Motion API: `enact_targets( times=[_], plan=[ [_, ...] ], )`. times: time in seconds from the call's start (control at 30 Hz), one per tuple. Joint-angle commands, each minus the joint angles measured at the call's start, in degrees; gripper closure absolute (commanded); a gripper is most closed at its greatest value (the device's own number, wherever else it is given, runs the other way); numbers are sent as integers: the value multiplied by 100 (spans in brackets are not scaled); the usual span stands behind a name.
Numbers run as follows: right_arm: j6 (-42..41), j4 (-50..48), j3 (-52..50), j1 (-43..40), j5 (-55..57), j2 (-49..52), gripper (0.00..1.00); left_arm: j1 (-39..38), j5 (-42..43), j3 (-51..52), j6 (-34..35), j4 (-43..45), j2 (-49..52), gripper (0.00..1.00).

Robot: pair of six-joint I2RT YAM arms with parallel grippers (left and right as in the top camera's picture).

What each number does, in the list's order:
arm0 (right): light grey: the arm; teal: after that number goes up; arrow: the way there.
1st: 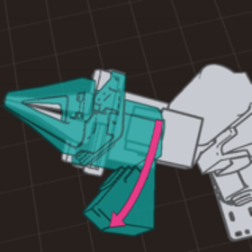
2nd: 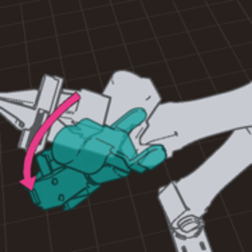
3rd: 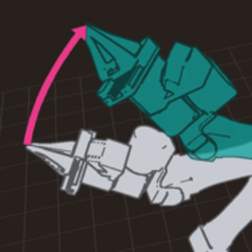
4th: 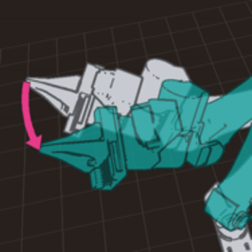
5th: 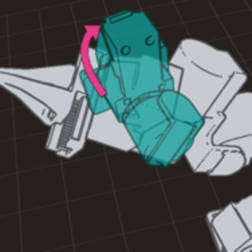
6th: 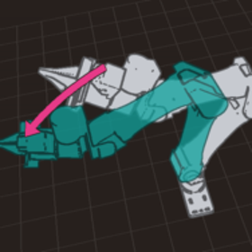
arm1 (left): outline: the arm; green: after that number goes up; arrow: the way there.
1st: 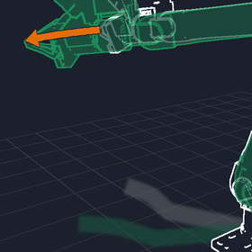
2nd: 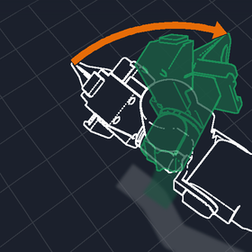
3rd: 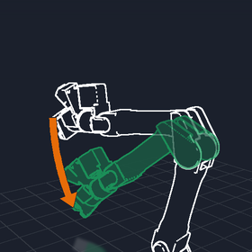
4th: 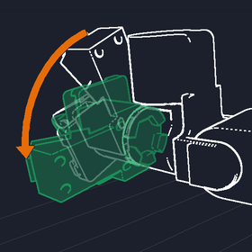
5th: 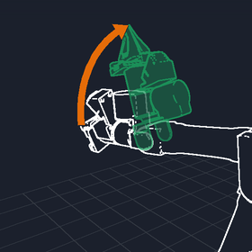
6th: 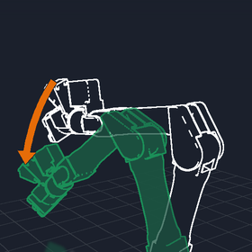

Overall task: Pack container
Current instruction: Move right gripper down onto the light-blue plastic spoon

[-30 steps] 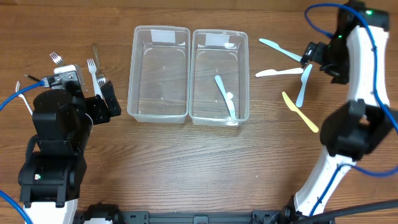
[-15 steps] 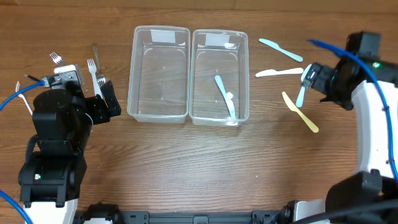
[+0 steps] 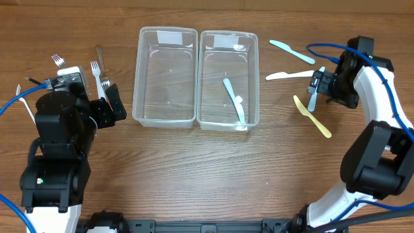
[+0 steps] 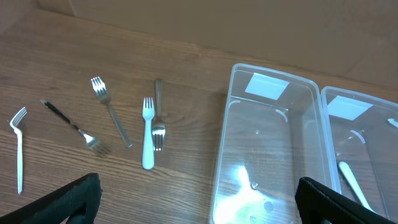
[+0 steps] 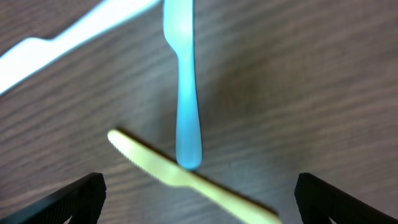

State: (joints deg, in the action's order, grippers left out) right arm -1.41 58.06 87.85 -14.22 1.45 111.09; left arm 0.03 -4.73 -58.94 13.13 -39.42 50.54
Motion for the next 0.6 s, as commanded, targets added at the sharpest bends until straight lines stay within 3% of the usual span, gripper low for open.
enact_targets(
  times=[0.0,0.57],
  plan=[
    [514,-192,424,-2,-4,92,0,35,72,-140,-114,2,7,0],
    [597,-960,433,-2,-264,793,0,33,76,-140,-111,-2,7,0]
  ],
)
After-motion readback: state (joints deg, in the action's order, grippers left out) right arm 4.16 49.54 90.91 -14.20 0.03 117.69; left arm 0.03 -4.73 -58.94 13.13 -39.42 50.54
